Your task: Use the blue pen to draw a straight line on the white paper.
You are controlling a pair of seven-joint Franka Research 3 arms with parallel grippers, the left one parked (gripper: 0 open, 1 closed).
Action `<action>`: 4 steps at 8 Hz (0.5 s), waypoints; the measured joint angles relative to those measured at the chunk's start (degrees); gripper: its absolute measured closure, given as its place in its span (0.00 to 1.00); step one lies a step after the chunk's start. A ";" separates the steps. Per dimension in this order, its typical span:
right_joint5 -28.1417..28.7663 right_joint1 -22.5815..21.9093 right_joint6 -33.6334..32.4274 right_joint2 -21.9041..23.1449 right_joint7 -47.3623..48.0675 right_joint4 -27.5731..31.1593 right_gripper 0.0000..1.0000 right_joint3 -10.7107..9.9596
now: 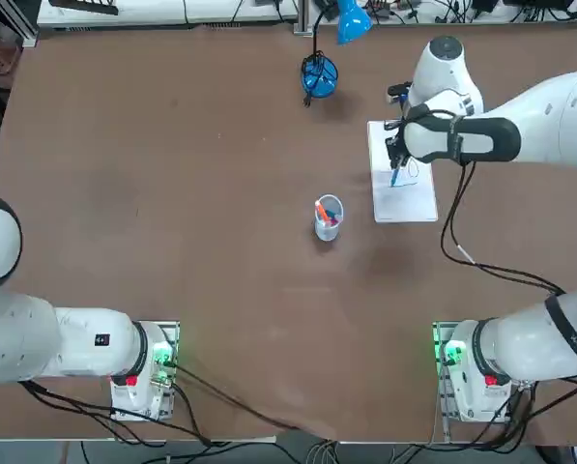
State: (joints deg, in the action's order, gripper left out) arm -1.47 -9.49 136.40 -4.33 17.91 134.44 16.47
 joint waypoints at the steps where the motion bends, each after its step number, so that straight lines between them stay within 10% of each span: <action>1: 0.55 -0.42 0.20 -0.20 0.37 -0.20 0.79 0.00; 4: 1.94 -1.95 0.56 -0.65 1.48 -0.71 0.79 0.01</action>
State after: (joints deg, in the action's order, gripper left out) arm 0.47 -11.44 136.96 -4.98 19.39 133.73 16.48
